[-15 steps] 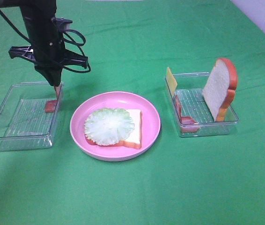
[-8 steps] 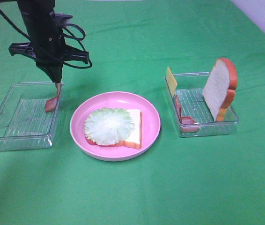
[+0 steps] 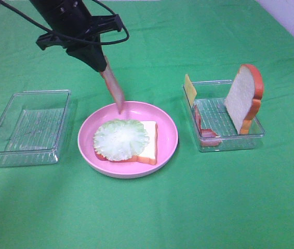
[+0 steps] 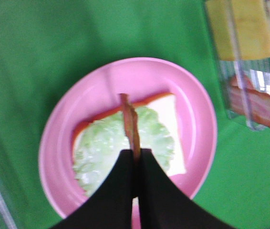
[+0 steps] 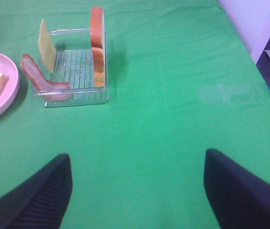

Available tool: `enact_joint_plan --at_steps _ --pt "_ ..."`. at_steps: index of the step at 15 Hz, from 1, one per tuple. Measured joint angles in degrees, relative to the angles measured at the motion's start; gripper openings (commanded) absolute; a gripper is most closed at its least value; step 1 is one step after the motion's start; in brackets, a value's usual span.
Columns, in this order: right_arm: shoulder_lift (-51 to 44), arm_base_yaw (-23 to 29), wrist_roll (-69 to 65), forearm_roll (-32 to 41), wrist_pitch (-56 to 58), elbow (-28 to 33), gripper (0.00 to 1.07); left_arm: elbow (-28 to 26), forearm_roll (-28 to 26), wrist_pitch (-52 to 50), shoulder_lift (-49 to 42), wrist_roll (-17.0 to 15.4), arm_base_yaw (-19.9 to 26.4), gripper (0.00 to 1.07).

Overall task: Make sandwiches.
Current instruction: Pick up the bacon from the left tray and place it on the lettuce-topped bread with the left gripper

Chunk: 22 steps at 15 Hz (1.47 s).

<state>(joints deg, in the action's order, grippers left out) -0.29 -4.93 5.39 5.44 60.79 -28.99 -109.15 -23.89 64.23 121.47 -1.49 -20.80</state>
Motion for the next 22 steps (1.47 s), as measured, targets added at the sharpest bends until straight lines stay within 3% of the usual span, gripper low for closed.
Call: enact_joint_plan --at_steps 3,8,10,11,13,15,18,19,20,22 --pt "0.0 0.0 0.0 0.0 0.0 0.0 0.73 0.0 -8.08 -0.06 0.74 5.84 -2.64 0.0" --pt "0.0 0.0 0.0 0.0 0.0 0.0 0.73 0.0 -9.4 -0.17 4.07 7.45 -8.59 0.0" --pt "0.0 0.0 0.0 0.0 0.0 0.0 0.73 0.0 -7.16 -0.17 5.44 7.33 -9.17 0.0" --pt "0.0 0.0 0.0 0.0 0.0 0.0 0.73 0.0 -4.98 -0.17 5.9 6.47 -9.17 0.0" --pt "0.0 0.0 0.0 0.0 0.0 0.0 0.73 0.0 5.21 -0.11 6.07 1.49 -9.11 0.0" --pt "0.0 0.0 0.0 0.0 0.0 0.0 0.73 0.0 11.23 -0.11 6.07 -2.23 -9.11 0.0" --pt "0.0 0.0 0.0 0.0 0.0 0.0 0.73 0.0 13.18 0.46 6.07 -4.41 -9.11 0.02" --pt "0.0 0.0 0.0 0.0 0.0 0.0 0.73 0.0 13.35 1.38 6.07 -4.93 -9.11 0.06" --pt "0.0 0.0 0.0 0.0 0.0 0.0 0.73 0.0 14.32 3.32 6.07 -5.33 -9.11 0.2" --pt "0.0 0.0 0.0 0.0 0.0 0.0 0.73 0.0 15.47 3.9 6.07 -5.44 -9.11 0.33"
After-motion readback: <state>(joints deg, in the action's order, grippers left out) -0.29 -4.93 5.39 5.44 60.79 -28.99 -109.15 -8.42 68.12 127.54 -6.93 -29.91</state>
